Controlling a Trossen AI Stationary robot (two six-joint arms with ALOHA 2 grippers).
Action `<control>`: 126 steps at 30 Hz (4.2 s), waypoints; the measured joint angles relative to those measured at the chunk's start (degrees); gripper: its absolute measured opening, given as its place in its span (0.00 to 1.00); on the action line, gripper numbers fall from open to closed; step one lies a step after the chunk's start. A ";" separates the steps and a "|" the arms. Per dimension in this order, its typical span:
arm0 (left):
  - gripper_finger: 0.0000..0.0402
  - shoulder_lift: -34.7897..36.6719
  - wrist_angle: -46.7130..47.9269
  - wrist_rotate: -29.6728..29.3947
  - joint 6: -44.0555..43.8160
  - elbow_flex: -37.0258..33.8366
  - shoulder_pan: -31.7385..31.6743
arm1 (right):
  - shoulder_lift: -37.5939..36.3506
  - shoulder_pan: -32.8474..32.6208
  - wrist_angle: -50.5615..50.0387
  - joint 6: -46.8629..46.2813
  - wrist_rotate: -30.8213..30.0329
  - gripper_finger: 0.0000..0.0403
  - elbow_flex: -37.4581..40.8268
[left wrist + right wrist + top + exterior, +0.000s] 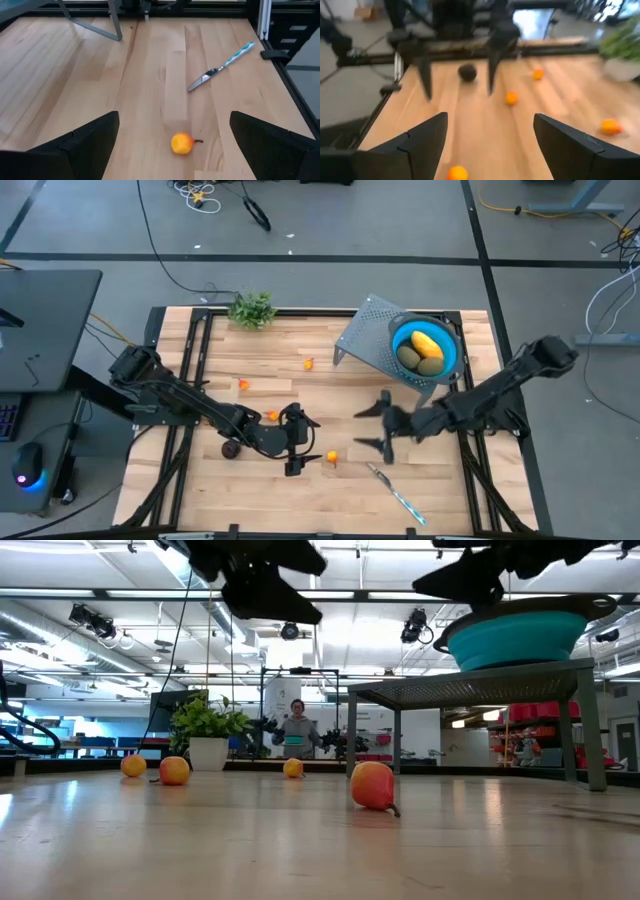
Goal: Pick & Place Fruit
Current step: Put the pear into the strainer bowl on the shelf
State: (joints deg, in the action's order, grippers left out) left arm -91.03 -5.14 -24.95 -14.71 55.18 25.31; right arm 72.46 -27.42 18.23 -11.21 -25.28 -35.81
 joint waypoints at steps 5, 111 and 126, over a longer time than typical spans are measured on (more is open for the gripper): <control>0.97 2.35 1.31 0.20 0.39 -0.02 0.64 | 9.17 -2.74 0.09 1.19 -0.24 0.75 -5.55; 0.97 5.67 -57.32 -1.11 16.93 -29.83 1.93 | -19.75 6.00 -52.54 -3.36 -36.47 0.37 -13.42; 0.97 5.67 -57.25 -1.13 16.66 -29.83 1.91 | -19.71 10.67 -60.51 -9.41 -35.76 0.53 -13.42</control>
State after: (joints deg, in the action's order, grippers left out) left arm -85.36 -62.39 -26.08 1.95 25.34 27.22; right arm 52.75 -16.75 -42.28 -20.62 -61.04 -49.23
